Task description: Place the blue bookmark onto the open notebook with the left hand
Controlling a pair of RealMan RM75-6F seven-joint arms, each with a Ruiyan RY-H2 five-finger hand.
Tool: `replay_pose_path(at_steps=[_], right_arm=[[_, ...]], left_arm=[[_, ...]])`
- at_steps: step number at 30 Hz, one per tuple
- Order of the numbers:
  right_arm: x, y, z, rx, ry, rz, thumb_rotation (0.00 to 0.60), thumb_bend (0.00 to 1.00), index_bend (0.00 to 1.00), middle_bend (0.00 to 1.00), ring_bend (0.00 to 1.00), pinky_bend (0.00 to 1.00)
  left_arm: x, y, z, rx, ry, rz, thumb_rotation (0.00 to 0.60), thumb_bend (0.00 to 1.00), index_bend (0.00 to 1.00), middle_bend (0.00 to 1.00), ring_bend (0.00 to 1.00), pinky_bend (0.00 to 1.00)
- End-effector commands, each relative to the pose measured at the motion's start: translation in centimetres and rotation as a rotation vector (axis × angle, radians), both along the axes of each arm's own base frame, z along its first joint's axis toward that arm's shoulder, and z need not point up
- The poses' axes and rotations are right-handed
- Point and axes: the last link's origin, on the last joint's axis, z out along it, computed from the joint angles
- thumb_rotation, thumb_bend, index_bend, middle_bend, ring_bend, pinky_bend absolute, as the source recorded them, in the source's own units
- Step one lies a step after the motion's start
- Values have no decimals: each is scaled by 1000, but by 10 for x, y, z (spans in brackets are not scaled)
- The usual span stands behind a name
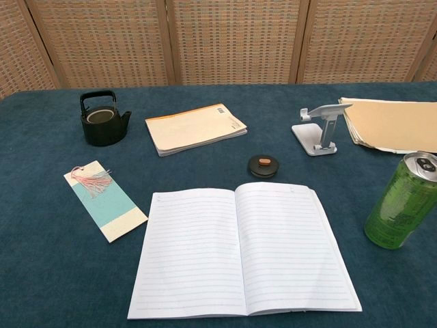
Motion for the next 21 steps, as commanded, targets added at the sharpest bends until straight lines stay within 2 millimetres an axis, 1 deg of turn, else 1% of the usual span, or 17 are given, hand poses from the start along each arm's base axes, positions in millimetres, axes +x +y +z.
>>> replay_pose_path(at_steps=[1, 14, 17, 21], right_arm=[[-1, 0, 0, 1, -1, -3, 600, 69, 0, 0, 0, 0], [0, 0, 0, -1, -1, 0, 600, 69, 0, 0, 0, 0], [0, 0, 2, -9, -6, 0, 600, 69, 0, 0, 0, 0], [-2, -1, 2, -6, -9, -11, 600, 70, 0, 0, 0, 0]], left_arm=[[0, 0, -1, -4, 1, -1, 600, 0, 0, 0, 0, 0], [-1, 2, 1, -10, 5, -15, 600, 0, 0, 0, 0, 0], [1, 8, 2, -20, 6, -49, 600, 0, 0, 0, 0, 0], [-1, 26, 3, -85, 43, -133, 600, 0, 0, 0, 0, 0]])
